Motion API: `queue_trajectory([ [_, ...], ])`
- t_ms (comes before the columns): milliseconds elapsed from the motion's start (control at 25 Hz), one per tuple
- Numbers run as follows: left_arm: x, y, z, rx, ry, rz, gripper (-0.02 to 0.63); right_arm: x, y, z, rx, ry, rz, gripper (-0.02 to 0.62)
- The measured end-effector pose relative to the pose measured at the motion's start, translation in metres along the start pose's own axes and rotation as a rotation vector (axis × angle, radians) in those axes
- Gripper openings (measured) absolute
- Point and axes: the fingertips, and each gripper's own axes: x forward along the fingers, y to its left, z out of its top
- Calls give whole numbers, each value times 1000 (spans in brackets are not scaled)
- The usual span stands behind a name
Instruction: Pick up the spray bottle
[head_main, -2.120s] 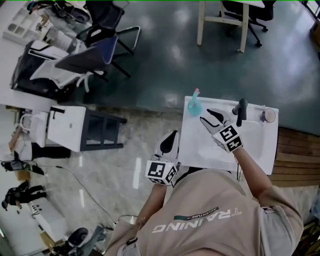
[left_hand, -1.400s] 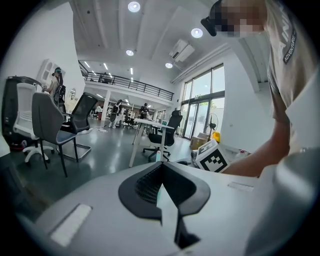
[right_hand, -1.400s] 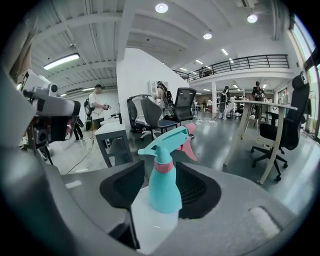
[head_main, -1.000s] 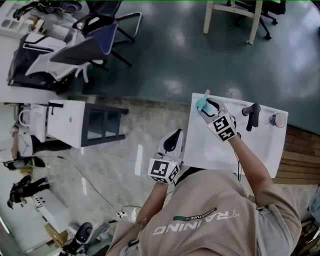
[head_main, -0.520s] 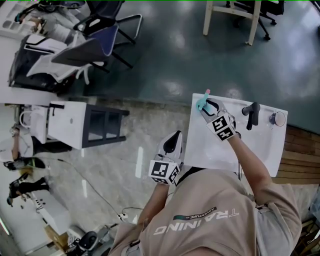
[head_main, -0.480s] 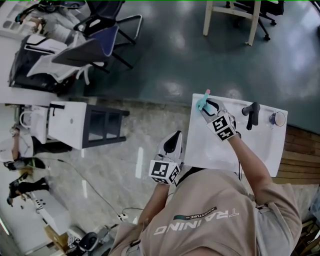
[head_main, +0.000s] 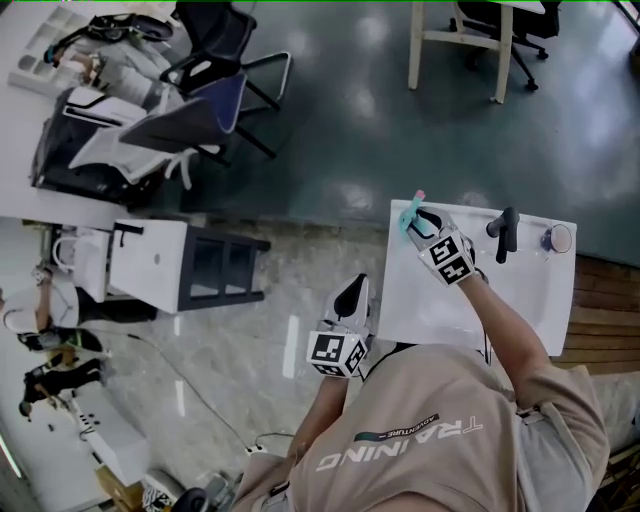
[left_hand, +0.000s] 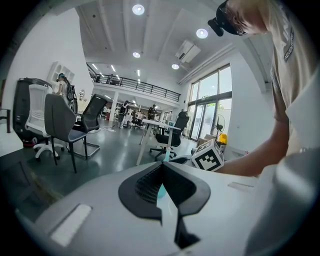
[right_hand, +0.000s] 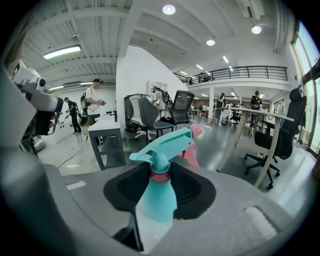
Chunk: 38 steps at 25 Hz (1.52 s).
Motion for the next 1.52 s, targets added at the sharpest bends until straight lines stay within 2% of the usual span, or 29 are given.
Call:
queue_trajectory([
  [240, -3, -2, 3, 10, -15, -2, 18, -16, -1, 19, -16, -49, -8, 133],
  [600, -5, -11, 5, 17, -47, -20, 18, -59, -7, 24, 1, -66, -39, 133],
  [1160, 6, -35, 15, 51, -77, -103, 18, -127, 11, 56, -35, -129, -39, 133],
  [1520, 13, -38, 30, 81, -100, -137, 18, -148, 19, 71, -42, -160, -50, 133],
])
